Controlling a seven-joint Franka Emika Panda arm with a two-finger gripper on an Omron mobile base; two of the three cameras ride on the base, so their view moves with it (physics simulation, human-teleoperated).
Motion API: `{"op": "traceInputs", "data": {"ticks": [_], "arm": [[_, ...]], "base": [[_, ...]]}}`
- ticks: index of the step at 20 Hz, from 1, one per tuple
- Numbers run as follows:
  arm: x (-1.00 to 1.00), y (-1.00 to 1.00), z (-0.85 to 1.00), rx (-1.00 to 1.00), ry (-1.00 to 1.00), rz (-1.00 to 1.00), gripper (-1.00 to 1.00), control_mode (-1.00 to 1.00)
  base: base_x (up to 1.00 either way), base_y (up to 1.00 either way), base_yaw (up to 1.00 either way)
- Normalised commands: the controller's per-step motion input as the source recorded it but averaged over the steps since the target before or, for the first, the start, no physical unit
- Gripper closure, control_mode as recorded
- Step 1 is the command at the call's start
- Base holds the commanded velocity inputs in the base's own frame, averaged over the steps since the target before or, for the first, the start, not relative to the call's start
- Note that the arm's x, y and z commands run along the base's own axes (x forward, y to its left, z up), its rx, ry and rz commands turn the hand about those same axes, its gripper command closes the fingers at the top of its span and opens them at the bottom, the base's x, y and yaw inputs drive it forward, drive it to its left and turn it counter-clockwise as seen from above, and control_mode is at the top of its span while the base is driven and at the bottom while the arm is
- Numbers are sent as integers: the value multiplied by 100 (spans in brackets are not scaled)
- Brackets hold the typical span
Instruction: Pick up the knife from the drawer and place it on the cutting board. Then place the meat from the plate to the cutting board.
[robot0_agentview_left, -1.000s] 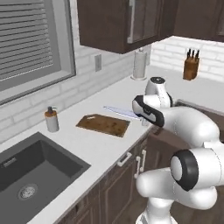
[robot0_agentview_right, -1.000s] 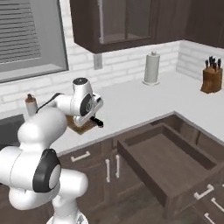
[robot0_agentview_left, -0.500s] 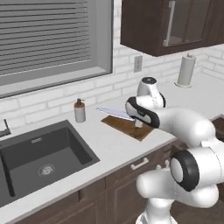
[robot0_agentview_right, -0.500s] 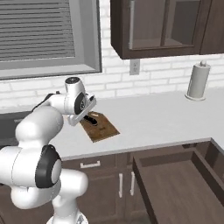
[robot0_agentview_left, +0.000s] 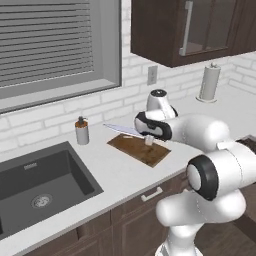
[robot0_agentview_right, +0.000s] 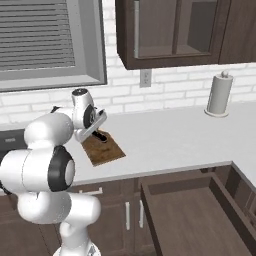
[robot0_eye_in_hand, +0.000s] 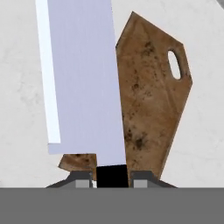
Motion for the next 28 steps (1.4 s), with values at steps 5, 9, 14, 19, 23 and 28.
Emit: {"op": "traceInputs", "data": {"ticks": [5,9,14,19,23,28], "arm": [[33,17,-76,-1,16,-10,100,-100],[54,-45,-62,0,4,-12,100,-100],[29,-41,-61,0,2,-9,100,-100],[31,0,-45,0,1,-4,-100,-100],[6,3,1,0,0,-4,-100,-100],[-22,0,71,0,-7,-7,-100,-100]], "base": [[0,0,0],[0,0,0],[0,0,0],[0,0,0],[0,0,0],[0,0,0]]}}
